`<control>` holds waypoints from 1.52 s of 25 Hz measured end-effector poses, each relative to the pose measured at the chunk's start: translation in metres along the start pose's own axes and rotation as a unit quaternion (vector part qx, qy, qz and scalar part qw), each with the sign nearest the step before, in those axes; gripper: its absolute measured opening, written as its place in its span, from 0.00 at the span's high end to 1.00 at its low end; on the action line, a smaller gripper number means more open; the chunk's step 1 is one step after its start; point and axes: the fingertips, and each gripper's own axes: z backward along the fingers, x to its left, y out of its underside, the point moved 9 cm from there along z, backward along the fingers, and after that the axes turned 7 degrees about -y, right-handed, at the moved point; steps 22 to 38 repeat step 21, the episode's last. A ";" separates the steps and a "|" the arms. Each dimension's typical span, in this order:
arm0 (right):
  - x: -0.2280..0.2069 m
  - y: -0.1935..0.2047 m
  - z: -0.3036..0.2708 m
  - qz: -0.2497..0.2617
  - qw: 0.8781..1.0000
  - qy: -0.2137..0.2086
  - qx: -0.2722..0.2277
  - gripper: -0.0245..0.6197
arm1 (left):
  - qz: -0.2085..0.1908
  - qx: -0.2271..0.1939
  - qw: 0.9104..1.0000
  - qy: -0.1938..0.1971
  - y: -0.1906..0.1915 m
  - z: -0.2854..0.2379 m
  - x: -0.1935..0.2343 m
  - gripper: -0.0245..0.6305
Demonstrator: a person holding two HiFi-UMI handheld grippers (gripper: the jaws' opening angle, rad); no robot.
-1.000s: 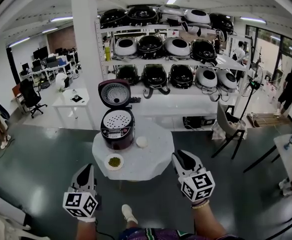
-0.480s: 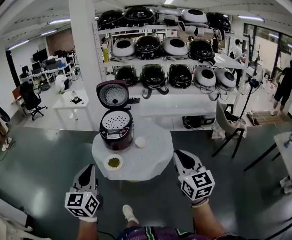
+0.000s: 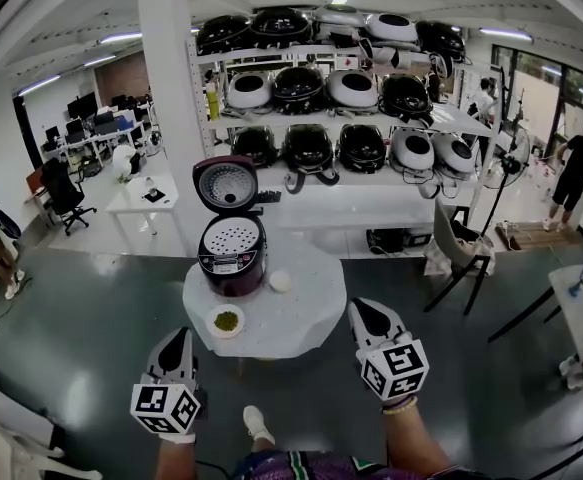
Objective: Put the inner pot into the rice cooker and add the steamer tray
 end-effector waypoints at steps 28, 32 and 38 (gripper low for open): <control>0.001 0.001 0.011 -0.013 1.000 -0.005 0.001 0.96 | -0.009 0.005 1.000 0.002 -0.003 0.006 -0.007 0.93; 0.001 0.001 0.011 -0.013 1.000 -0.005 0.001 0.96 | -0.009 0.005 1.000 0.002 -0.003 0.006 -0.007 0.93; 0.001 0.001 0.011 -0.013 1.000 -0.005 0.001 0.96 | -0.009 0.005 1.000 0.002 -0.003 0.006 -0.007 0.93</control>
